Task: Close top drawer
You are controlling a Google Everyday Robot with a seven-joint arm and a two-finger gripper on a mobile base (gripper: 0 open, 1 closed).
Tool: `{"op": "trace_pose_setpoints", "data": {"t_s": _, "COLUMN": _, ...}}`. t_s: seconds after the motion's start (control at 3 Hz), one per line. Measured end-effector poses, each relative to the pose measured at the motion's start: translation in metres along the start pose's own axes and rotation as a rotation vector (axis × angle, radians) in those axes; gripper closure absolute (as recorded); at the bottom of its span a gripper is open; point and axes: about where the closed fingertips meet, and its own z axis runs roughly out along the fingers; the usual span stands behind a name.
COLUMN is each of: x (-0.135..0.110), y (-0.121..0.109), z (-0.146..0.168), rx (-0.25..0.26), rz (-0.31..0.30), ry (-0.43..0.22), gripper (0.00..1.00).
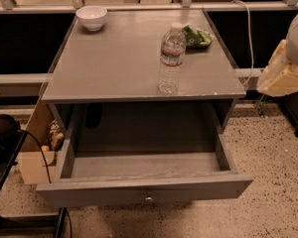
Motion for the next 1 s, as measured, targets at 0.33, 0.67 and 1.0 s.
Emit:
{"op": "trace_pose_setpoints", "data": {"t_s": 0.33, "x": 0.000, "y": 0.000, "z": 0.000, "rx": 0.000, "rz": 0.000, "ry": 0.000, "gripper": 1.00}}
{"op": "trace_pose_setpoints", "data": {"t_s": 0.67, "x": 0.004, "y": 0.002, "z": 0.003, "rx": 0.009, "rz": 0.017, "ry": -0.018, "gripper": 1.00}}
{"op": "trace_pose_setpoints", "data": {"t_s": 1.0, "x": 0.017, "y": 0.016, "z": 0.019, "rx": 0.014, "rz": 0.066, "ry": -0.062, "gripper": 1.00}}
